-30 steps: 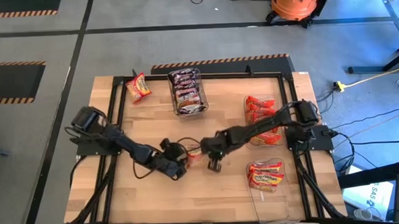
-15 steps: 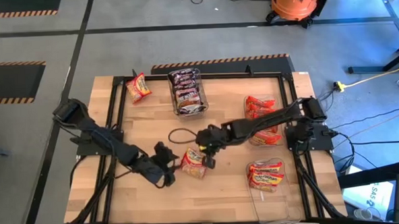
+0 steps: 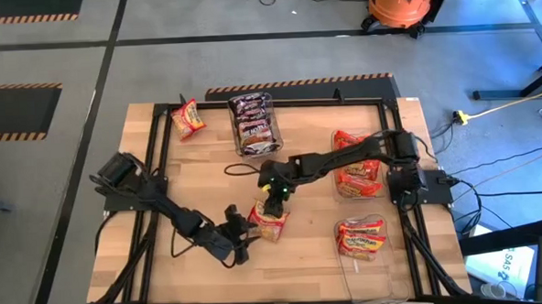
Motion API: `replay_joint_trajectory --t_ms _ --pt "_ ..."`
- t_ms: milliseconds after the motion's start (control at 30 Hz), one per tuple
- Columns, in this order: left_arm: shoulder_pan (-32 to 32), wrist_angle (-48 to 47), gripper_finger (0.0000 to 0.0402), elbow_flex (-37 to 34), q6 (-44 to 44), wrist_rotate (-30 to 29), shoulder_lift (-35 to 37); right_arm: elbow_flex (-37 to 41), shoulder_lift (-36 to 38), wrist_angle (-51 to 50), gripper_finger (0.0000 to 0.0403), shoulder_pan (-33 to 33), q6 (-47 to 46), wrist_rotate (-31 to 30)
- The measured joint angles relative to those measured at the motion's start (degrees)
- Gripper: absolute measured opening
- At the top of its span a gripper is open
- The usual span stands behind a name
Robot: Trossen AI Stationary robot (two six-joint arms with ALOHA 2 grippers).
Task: Sort Maruchan noodles
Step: Put the red noodle pack into the bottom transparent bin
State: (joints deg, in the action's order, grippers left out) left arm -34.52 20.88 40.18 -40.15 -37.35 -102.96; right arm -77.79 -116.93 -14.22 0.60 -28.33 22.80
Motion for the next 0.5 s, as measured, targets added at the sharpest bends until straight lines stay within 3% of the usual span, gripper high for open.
replay_joint_trajectory --t_ms 167,367,500 --pt "0.0 -0.1 0.0185 0.0 0.3 -0.7 -0.7 -0.1 -2.3 1.0 0.0311 0.1 -1.3 3.7" --pt "0.0 -0.4 0.0185 0.0 1.4 -1.1 -0.8 0.0 -2.4 -3.0 0.0316 0.0 -1.9 4.4" --pt "0.0 -0.4 0.0185 0.0 1.4 -1.1 -0.8 -0.2 -3.5 -0.3 0.0316 0.2 -2.8 7.3"
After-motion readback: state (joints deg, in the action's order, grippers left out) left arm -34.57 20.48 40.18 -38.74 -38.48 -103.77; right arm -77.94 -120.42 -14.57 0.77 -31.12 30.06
